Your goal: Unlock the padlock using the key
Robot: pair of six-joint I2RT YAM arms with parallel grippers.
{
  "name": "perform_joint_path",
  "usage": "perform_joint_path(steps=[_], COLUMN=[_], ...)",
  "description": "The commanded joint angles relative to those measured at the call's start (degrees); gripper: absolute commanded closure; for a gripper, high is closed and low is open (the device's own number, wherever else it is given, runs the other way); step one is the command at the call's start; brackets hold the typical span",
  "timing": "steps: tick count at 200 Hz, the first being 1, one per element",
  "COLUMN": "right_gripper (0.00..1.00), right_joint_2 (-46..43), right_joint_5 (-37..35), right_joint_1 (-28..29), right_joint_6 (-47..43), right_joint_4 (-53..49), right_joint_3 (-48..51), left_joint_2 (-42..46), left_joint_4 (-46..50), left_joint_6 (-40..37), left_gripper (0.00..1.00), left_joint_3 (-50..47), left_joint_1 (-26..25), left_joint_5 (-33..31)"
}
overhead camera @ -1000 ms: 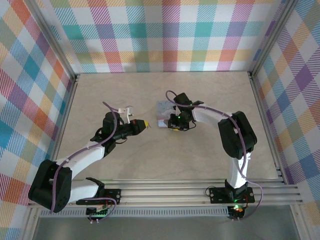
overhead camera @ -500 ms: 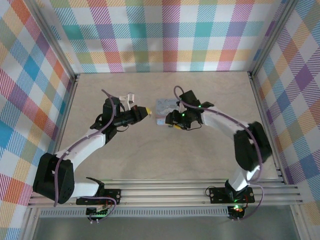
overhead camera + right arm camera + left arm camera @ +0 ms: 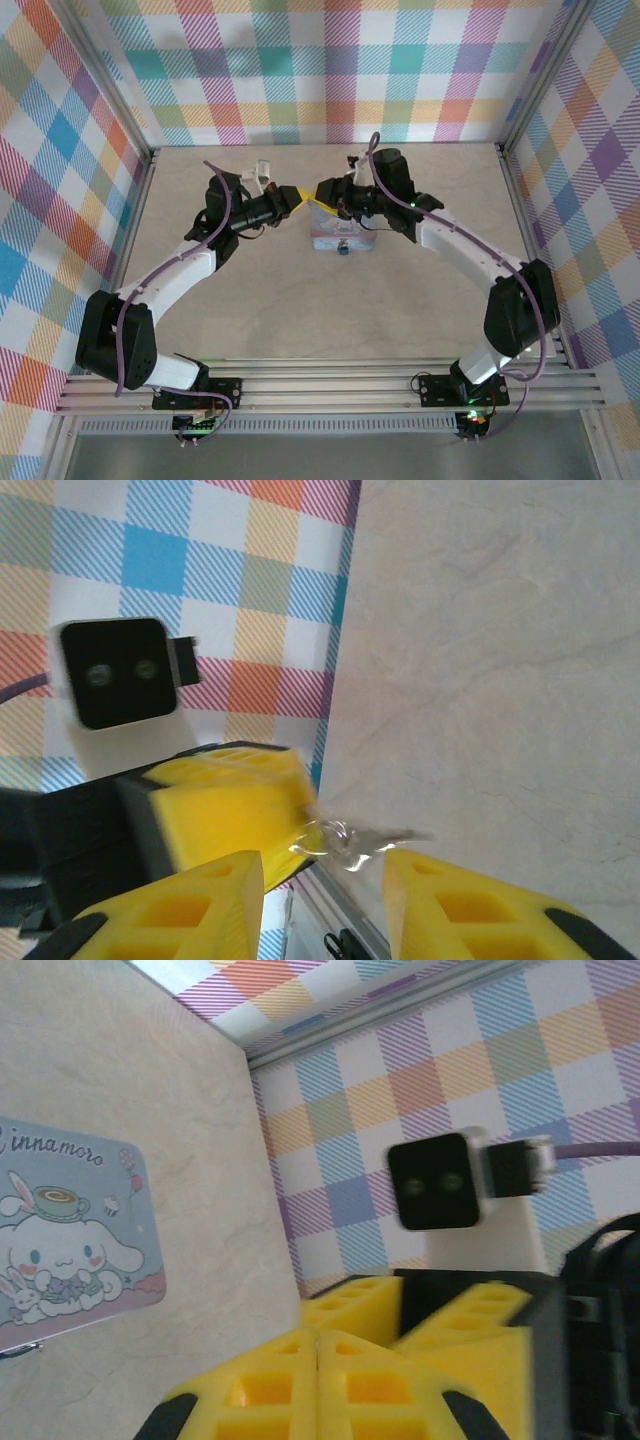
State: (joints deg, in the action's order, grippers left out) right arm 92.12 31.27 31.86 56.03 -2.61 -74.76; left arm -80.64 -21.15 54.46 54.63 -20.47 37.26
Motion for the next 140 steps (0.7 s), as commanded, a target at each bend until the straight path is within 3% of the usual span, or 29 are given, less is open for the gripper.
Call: perform_joint_path(steps=[1, 37, 74, 94, 120, 140], right_gripper=[0.63, 0.71, 1.00, 1.00, 1.00, 1.00], right_joint_2=[1.2, 2.2, 1.6, 0.9, 0.5, 2.4], right_joint_5=[3.1, 4.6, 4.4, 4.5, 7.8, 11.6], right_joint_1=[0.3, 0.3, 0.2, -0.1, -2.0, -3.8], right_joint_6=[2.7, 5.4, 4.8, 2.6, -7.0, -22.4], right_joint_4=[2.2, 4.8, 4.1, 2.1, -7.9, -25.9], right_joint_3=[-2.9, -2.3, -2.4, -2.6, -6.5, -15.9], left_joint_2=[0.5, 1.5, 2.2, 2.7, 4.4, 6.9], left_joint_4=[-4.4, -5.1, -4.5, -3.0, 4.9, 13.6], left_joint_6=[2.9, 3.5, 3.3, 2.2, -3.8, -12.5], left_gripper=[1.00, 1.00, 1.00, 1.00, 1.00, 0.78], left_joint_3=[0.4, -0.7, -1.2, -1.5, -0.5, 0.6], left_joint_1=[0.5, 0.5, 0.5, 0.5, 0.7, 1.5], left_joint_5=[0.5, -0.6, -0.6, -0.1, 0.8, 0.8])
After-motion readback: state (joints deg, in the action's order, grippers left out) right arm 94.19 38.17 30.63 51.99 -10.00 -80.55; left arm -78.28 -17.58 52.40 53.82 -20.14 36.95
